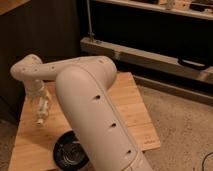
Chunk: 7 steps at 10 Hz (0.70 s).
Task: Place the bottle in the ceramic bowl
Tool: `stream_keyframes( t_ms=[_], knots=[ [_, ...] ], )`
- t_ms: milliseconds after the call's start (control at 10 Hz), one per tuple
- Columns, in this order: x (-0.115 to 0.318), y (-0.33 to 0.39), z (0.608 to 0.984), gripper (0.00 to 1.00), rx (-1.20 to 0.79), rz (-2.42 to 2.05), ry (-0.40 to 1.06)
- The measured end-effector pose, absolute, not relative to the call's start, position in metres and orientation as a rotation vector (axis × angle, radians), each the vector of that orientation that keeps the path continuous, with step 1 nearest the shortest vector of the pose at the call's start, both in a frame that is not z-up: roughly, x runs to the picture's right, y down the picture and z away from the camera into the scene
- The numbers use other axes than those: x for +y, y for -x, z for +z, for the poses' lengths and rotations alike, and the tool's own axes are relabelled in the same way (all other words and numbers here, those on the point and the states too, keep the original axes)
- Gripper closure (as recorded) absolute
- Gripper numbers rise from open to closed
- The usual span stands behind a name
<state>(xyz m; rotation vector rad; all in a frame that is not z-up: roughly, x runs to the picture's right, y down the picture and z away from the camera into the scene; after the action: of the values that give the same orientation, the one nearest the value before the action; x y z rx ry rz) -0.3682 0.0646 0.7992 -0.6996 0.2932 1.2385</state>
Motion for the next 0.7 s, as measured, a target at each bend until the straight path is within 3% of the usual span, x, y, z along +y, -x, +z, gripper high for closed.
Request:
stream_keyframes(
  t_ms=[300, 700],
  knots=[
    [0.047, 0.364, 0.811, 0.35, 0.296, 1.25, 0.701],
    [0.061, 0.373, 0.819, 0.35, 0.292, 1.243, 0.722]
  ],
)
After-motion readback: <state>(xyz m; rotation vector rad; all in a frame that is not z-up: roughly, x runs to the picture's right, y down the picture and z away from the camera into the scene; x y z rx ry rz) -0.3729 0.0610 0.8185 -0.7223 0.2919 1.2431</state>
